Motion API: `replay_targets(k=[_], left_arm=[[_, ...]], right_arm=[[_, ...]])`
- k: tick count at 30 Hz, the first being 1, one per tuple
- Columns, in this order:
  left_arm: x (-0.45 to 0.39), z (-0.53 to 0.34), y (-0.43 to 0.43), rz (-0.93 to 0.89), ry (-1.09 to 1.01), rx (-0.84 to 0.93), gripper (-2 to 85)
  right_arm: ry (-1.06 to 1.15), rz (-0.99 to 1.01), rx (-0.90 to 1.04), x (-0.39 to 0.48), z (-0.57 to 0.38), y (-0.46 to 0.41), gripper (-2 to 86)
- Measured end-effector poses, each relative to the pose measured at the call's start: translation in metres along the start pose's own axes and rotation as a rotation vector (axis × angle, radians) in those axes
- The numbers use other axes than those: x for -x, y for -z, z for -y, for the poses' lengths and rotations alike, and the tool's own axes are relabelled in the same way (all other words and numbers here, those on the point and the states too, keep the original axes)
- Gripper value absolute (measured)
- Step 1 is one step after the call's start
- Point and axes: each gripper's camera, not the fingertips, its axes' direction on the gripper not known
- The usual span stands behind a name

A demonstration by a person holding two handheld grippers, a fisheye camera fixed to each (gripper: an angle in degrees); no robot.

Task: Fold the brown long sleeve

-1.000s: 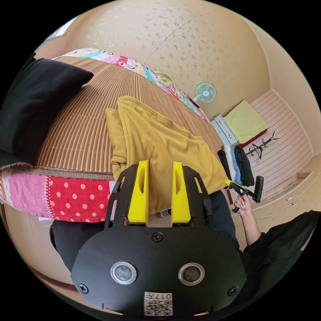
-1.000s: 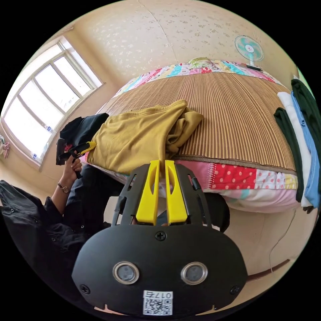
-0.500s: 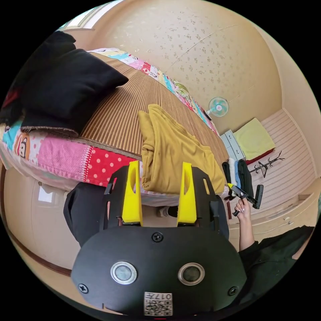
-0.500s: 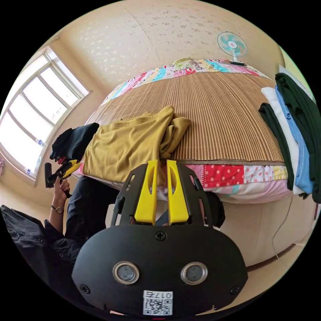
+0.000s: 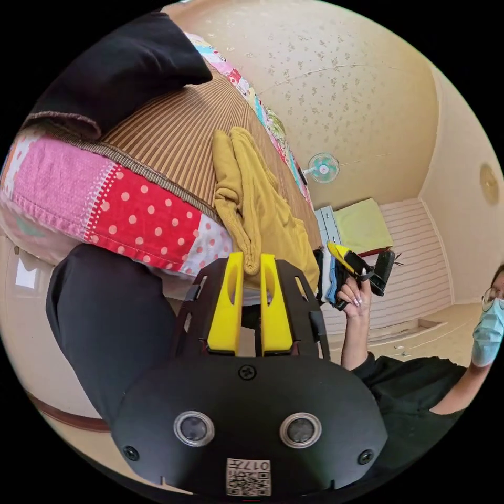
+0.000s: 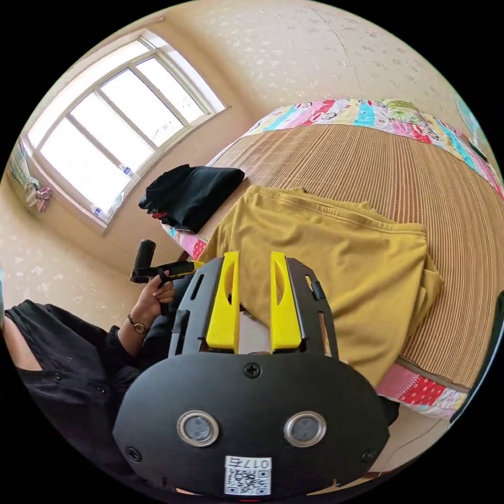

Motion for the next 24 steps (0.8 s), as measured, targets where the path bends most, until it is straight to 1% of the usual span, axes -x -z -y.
replay_targets(k=[3,4,5,6,8,11,13,15,17,18,20,22,24], left_arm=[[-0.026,0.0,0.007,-0.03,-0.079,-0.045,5.3],[-0.032,0.0,0.007,-0.029,-0.094,-0.053,5.3],[-0.042,0.0,0.005,-0.021,-0.116,-0.068,5.3],[-0.049,0.0,0.001,-0.019,-0.109,-0.074,5.2],[-0.057,-0.002,-0.005,-0.023,-0.095,-0.087,5.2],[-0.071,-0.01,-0.011,-0.001,-0.116,-0.1,5.2],[-0.079,-0.015,-0.011,0.015,-0.137,-0.109,5.3],[-0.084,-0.02,-0.009,0.032,-0.157,-0.113,5.2],[-0.085,-0.022,-0.008,0.027,-0.17,-0.105,5.3],[-0.083,-0.022,-0.008,0.025,-0.173,-0.084,5.6],[-0.079,-0.023,-0.007,0.011,-0.17,-0.051,6.5],[-0.074,-0.028,0.001,-0.063,-0.188,-0.056,7.7],[-0.069,-0.037,0.014,-0.197,-0.237,-0.099,8.6]], right_arm=[[0.018,0.112,0.086,0.016,0.051,-0.025,12.9],[0.018,0.121,0.117,0.02,0.062,-0.033,13.6],[0.016,0.104,0.2,0.027,0.083,-0.051,14.8],[0.002,0.03,0.303,0.033,0.103,-0.072,16.1],[0.049,-0.045,0.402,0.047,0.127,-0.098,18.4],[0.119,-0.079,0.567,0.072,0.153,-0.134,20.6],[0.168,-0.156,0.66,0.086,0.158,-0.154,21.2],[0.251,-0.36,0.762,0.096,0.154,-0.178,20.8],[0.322,-0.43,0.805,0.102,0.145,-0.186,18.7],[0.371,-0.461,0.784,0.105,0.138,-0.182,16.3],[0.383,-0.468,0.732,0.101,0.13,-0.167,12.8],[0.36,-0.409,0.642,0.088,0.125,-0.138,10.6],[0.333,-0.271,0.459,0.062,0.114,-0.076,9.3]])
